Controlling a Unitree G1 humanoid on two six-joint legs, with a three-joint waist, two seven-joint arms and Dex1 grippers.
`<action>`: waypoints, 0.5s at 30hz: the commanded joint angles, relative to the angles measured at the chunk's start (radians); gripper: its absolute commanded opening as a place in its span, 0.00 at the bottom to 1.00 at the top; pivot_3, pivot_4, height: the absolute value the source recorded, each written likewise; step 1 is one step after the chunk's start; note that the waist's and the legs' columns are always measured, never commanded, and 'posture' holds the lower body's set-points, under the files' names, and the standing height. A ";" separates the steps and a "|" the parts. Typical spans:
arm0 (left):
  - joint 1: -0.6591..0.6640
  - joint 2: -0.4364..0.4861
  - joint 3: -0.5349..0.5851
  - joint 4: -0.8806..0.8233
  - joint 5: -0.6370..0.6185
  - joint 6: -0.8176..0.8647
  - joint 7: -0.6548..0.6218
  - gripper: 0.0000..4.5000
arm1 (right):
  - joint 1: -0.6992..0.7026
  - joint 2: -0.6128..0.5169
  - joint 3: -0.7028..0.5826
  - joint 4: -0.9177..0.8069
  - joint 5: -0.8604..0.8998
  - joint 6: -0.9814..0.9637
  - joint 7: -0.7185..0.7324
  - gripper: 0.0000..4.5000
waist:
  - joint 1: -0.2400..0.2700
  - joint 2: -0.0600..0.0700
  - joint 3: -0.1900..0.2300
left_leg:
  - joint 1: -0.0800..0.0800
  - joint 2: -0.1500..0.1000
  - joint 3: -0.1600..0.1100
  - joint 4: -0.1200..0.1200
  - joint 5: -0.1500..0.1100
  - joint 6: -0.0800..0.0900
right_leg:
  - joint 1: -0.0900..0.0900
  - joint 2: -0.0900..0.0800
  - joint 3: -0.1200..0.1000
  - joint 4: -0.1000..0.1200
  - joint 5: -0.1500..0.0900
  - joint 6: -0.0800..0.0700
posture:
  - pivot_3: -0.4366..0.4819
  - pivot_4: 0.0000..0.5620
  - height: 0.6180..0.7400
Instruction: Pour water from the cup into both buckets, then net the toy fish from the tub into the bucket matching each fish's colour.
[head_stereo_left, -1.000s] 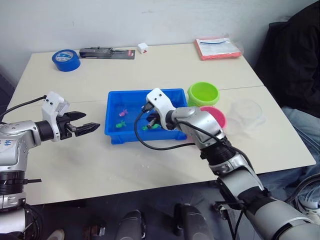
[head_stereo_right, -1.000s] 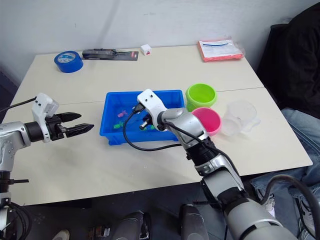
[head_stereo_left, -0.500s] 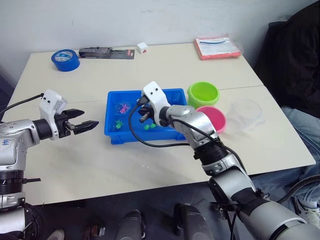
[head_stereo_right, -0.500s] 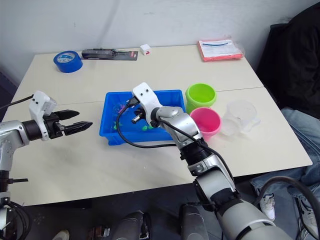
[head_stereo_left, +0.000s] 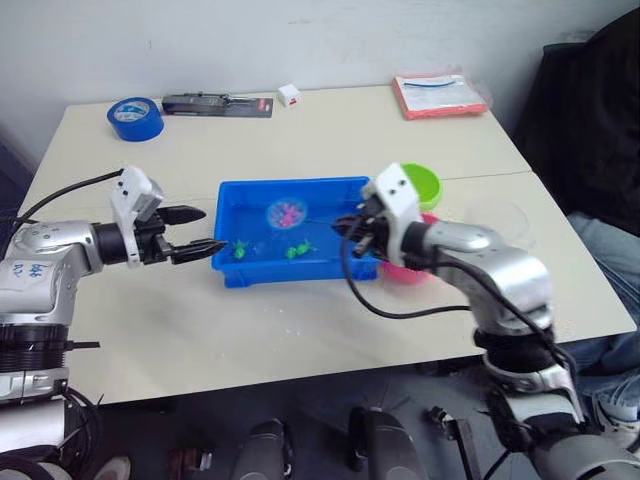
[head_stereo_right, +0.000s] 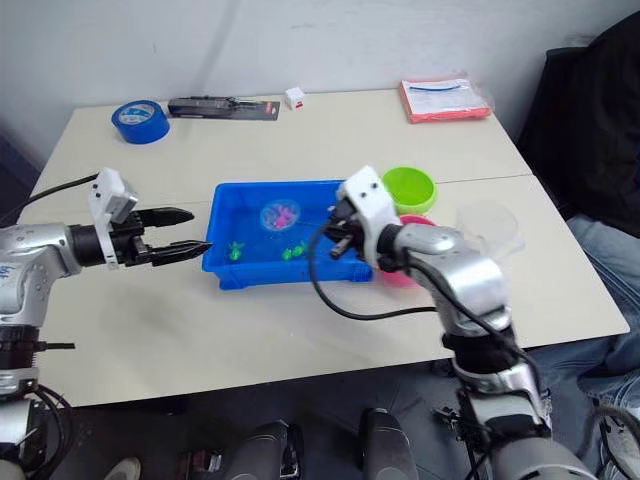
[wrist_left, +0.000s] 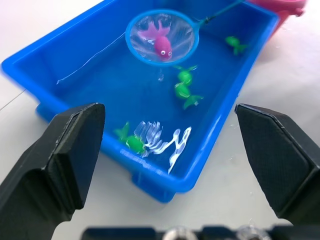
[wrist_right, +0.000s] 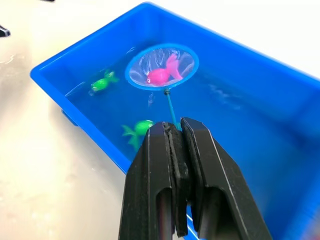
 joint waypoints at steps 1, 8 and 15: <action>-0.034 -0.012 -0.014 -0.011 -0.007 -0.040 -0.032 1.00 | 0.024 -0.052 -0.113 -0.129 0.079 0.027 0.021 0.17 | -0.001 0.000 0.000 | 0.000 0.000 0.000 0.000 0.000 0.000 | 0.000 0.000 0.000 0.000 0.000 0.000 | 0.48 0.27 0.98; -0.133 -0.075 -0.069 0.101 0.014 -0.118 -0.084 1.00 | 0.133 -0.233 -0.431 -0.293 0.243 0.166 0.053 0.17 | 0.012 0.000 0.000 | 0.000 0.000 0.009 0.000 -0.001 0.002 | 0.000 0.000 0.000 0.000 0.000 0.000 | 0.48 0.27 0.98; -0.246 -0.128 -0.116 0.263 0.059 -0.202 -0.135 1.00 | 0.337 -0.417 -0.674 -0.385 0.313 0.214 0.089 0.17 | 0.035 0.000 0.000 | 0.000 0.000 0.011 0.001 -0.002 0.004 | 0.000 0.000 0.001 -0.001 0.000 0.000 | 0.48 0.27 0.98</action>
